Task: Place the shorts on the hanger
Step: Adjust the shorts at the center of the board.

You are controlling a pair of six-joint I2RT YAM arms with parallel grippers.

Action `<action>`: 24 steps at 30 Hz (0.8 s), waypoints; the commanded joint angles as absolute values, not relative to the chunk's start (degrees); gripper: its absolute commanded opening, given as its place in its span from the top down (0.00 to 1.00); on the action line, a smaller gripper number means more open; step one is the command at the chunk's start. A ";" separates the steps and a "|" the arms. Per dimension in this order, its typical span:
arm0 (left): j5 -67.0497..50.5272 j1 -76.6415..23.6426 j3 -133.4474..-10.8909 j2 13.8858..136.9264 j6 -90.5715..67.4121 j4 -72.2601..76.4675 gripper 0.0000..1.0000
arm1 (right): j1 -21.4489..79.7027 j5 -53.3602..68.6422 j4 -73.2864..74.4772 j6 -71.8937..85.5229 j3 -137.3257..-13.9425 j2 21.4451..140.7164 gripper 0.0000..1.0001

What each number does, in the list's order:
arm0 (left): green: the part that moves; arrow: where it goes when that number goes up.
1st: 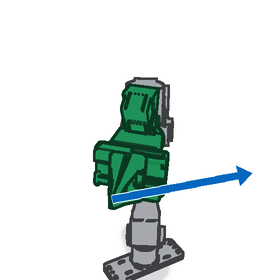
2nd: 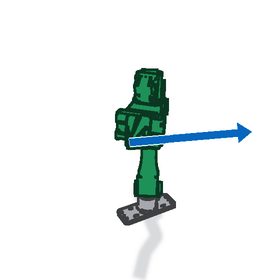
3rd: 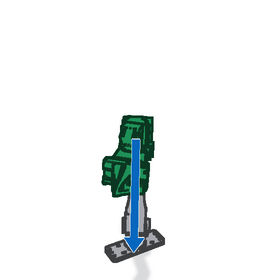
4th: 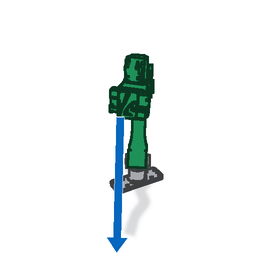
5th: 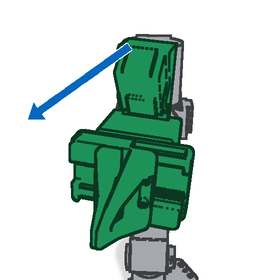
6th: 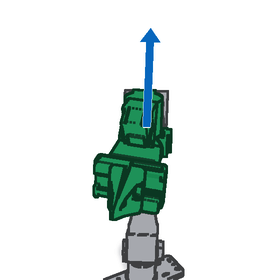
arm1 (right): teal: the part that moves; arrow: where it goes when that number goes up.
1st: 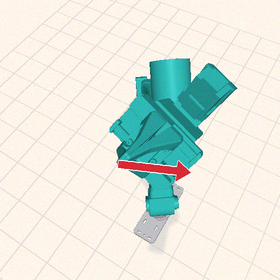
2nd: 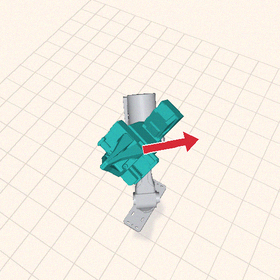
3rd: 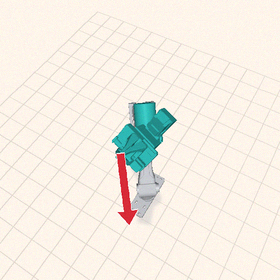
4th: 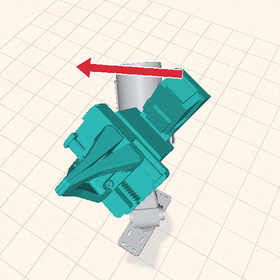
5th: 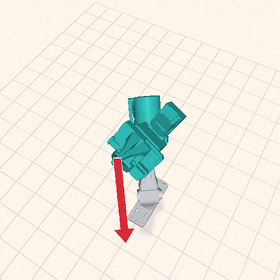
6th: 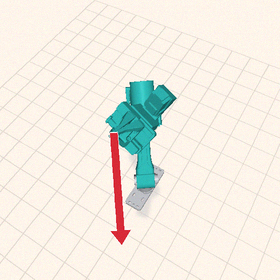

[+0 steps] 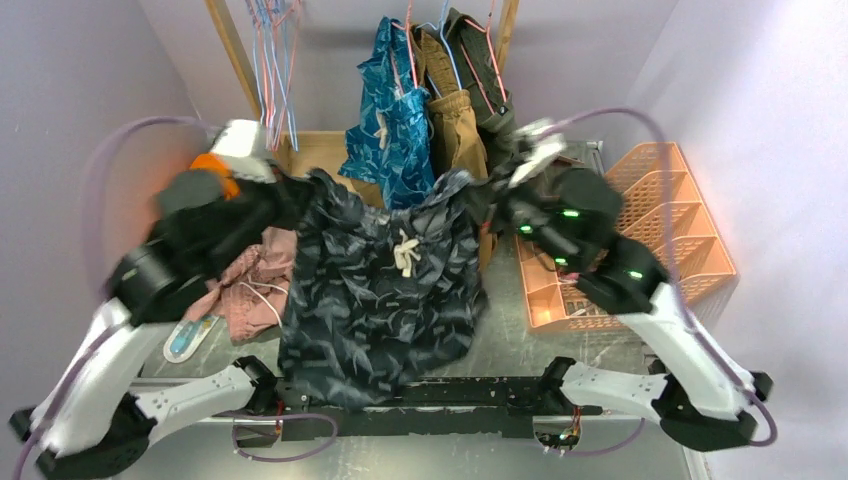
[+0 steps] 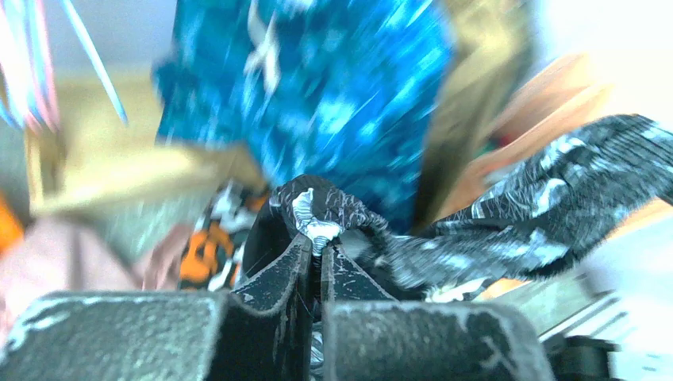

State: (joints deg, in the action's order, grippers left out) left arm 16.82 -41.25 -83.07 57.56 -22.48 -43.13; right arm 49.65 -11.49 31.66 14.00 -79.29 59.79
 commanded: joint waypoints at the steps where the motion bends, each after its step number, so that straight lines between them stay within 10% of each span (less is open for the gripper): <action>1: 6.33 -40.80 -88.08 46.00 -11.65 -30.16 0.93 | 49.95 -4.79 29.89 8.26 -91.21 54.85 1.00; 11: 1.23 -40.87 -86.00 35.02 -6.57 -19.70 0.93 | 49.92 -9.99 27.47 5.98 -95.34 51.16 1.00; 24: -19.37 -40.81 -93.00 35.91 -6.23 -19.47 0.93 | 49.95 24.07 26.45 6.87 -106.77 50.75 1.00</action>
State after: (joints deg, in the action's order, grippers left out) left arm -10.24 -41.28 -90.06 36.51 -6.61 -23.59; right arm 50.19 11.00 28.56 7.20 -102.24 52.97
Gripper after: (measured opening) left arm 0.079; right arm 0.021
